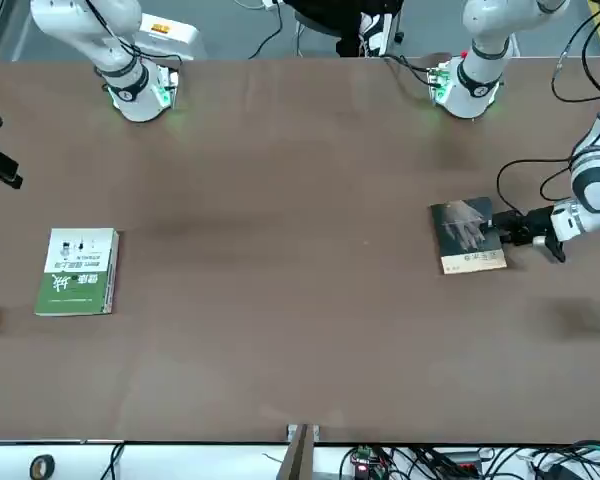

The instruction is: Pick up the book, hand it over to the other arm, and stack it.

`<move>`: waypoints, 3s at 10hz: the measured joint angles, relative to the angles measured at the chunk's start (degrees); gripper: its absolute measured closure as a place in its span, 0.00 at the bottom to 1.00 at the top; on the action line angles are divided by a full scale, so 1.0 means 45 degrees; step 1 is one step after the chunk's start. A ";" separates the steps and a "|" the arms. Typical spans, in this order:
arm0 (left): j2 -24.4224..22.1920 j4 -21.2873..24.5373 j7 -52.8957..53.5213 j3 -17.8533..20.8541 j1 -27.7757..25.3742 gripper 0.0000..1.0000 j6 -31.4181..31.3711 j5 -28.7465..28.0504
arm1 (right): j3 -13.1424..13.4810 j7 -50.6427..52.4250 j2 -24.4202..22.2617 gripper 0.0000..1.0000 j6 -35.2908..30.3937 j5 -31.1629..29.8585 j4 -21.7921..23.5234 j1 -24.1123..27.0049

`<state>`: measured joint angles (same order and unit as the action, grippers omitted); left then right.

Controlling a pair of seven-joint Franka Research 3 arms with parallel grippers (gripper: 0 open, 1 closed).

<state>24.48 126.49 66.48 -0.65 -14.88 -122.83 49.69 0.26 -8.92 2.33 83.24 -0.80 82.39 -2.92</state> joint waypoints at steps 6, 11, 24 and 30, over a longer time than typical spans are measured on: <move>0.0252 -0.0301 0.0013 -0.0005 -0.0002 0.37 0.0005 0.0001 | 0.0000 0.0000 0.0000 0.00 -0.0001 0.0000 0.0000 0.0000; 0.0291 -0.0337 0.0023 -0.0005 -0.0007 0.65 0.0005 0.0001 | 0.0001 0.0001 0.0000 0.00 0.0000 0.0000 0.0000 0.0000; 0.0298 -0.0523 0.0024 -0.0001 -0.0049 0.83 0.1056 0.0028 | 0.0005 0.0002 0.0000 0.00 0.0004 0.0000 0.0000 0.0001; 0.0175 -0.1701 -0.0954 -0.0002 -0.0050 0.83 0.3610 0.0094 | 0.0020 0.0002 0.0000 0.00 0.0010 0.0000 0.0000 0.0006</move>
<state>25.27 118.83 62.18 -0.66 -15.10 -106.58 50.11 0.35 -8.91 2.33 83.29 -0.80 82.39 -2.90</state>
